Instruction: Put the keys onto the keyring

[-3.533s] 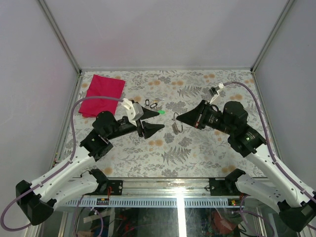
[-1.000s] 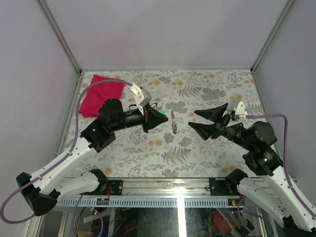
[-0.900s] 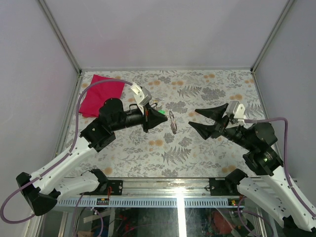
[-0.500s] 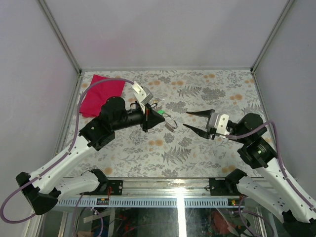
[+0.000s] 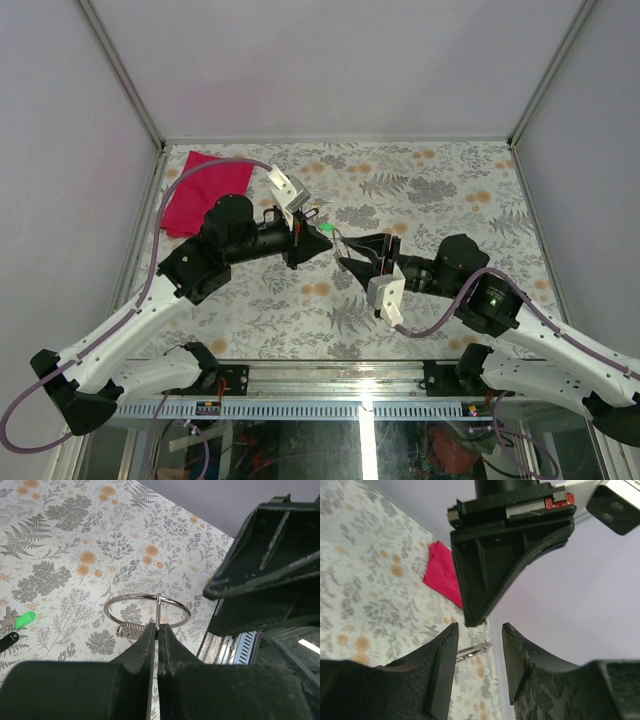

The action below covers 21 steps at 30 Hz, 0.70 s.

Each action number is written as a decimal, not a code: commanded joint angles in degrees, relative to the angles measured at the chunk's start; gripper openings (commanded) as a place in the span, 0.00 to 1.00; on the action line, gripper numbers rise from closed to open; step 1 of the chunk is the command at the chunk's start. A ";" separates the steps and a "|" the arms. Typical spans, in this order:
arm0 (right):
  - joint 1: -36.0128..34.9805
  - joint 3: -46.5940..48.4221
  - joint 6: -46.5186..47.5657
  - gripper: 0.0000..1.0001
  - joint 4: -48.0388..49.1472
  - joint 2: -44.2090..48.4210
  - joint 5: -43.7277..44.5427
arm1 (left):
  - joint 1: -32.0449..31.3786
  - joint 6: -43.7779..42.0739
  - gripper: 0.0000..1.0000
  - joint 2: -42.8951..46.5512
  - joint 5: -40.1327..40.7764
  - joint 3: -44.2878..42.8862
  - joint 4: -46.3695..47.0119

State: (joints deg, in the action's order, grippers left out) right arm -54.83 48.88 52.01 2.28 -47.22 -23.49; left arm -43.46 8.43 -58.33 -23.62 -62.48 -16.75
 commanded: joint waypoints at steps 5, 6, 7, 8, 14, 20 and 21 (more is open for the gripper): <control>-0.91 1.94 12.39 0.47 0.85 -1.47 8.12 | -0.28 -0.61 0.00 1.55 -2.26 -2.65 -0.38; -0.90 2.07 12.37 0.47 0.65 -1.73 8.04 | -0.27 -0.53 0.00 1.62 -2.28 -2.68 -0.39; -0.97 2.26 12.22 0.47 0.62 -2.21 7.98 | -0.30 -0.47 0.00 1.59 -2.35 -2.75 -0.39; -1.05 2.43 11.86 0.47 0.62 -2.49 7.87 | -0.24 -0.41 0.00 1.60 -2.44 -2.75 -0.39; -1.69 2.67 11.34 0.45 2.03 -3.96 9.25 | -0.22 -0.47 0.00 1.89 -2.37 -2.82 -0.59; -2.01 2.83 13.05 0.38 2.41 -4.96 10.44 | -0.22 -0.54 0.00 2.16 -2.67 -2.77 -0.95; -2.07 2.80 13.34 0.36 2.46 -5.11 10.66 | -0.22 -0.52 0.00 2.16 -2.73 -2.76 -0.99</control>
State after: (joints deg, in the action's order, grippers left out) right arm -56.21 48.90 63.46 2.00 -51.77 -14.94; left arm -43.46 8.29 -57.47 -25.10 -63.00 -18.55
